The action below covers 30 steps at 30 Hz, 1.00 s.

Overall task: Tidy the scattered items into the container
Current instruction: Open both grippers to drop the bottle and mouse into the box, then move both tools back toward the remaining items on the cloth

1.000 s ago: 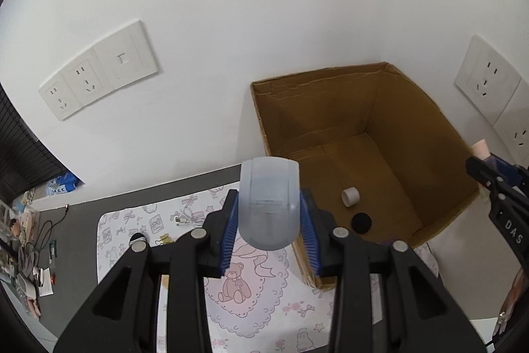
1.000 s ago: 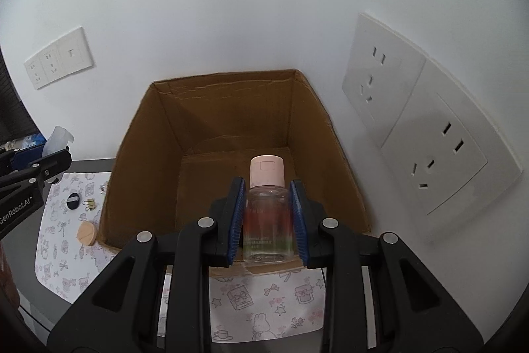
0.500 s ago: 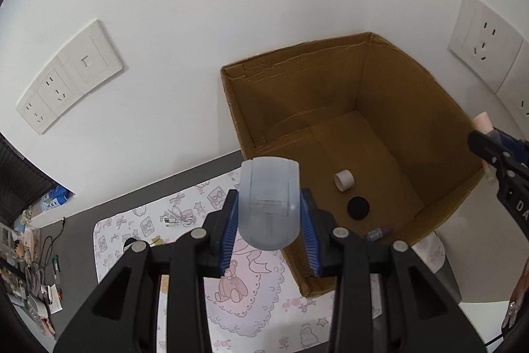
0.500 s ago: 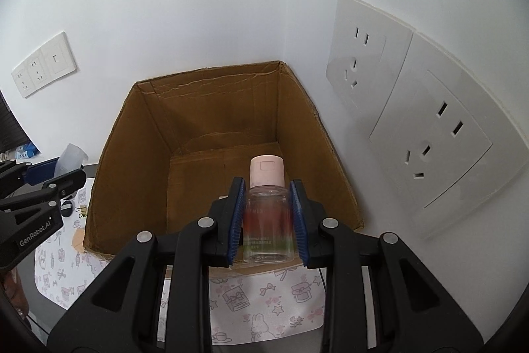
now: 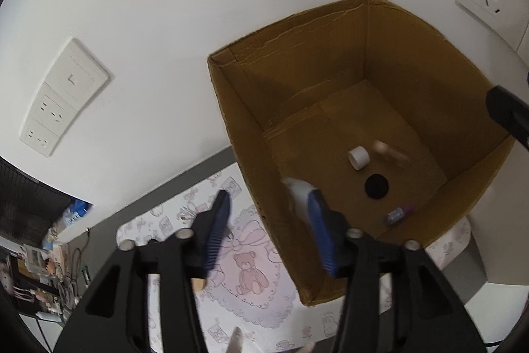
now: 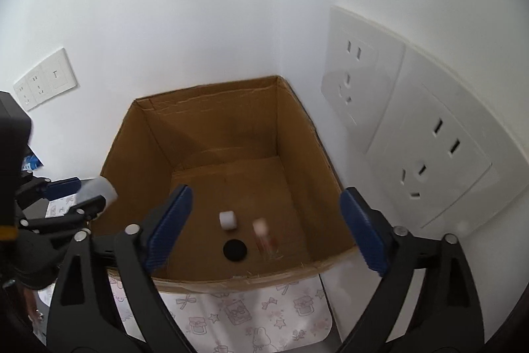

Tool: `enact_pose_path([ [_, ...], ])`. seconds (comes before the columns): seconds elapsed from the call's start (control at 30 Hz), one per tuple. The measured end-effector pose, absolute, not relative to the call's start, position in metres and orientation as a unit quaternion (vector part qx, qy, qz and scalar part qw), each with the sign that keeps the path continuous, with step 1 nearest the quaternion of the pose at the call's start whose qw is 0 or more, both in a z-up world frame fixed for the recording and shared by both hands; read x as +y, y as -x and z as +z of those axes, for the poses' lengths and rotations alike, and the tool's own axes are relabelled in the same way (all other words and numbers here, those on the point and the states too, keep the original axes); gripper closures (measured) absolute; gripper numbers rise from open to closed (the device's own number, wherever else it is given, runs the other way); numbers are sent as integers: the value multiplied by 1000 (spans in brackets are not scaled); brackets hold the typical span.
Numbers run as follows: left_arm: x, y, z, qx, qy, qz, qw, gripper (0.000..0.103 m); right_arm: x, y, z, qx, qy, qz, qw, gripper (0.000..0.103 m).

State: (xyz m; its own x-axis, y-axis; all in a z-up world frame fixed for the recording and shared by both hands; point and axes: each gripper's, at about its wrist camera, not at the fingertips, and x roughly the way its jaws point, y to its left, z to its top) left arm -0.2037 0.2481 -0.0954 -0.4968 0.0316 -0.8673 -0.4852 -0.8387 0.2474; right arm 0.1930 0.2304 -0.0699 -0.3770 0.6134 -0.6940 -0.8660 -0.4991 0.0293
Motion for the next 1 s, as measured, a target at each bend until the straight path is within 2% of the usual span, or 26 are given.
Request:
enact_pose_path([
  [0.03, 247, 205, -94, 226, 480, 832, 161, 33, 231, -192, -70, 198, 317, 807, 458, 7],
  [0.07, 246, 205, -92, 219, 480, 833, 165, 29, 231, -192, -70, 199, 316, 807, 457, 6],
  [1.0, 234, 197, -75, 215, 462, 848, 144, 28, 225, -197, -61, 211, 299, 816, 447, 6],
])
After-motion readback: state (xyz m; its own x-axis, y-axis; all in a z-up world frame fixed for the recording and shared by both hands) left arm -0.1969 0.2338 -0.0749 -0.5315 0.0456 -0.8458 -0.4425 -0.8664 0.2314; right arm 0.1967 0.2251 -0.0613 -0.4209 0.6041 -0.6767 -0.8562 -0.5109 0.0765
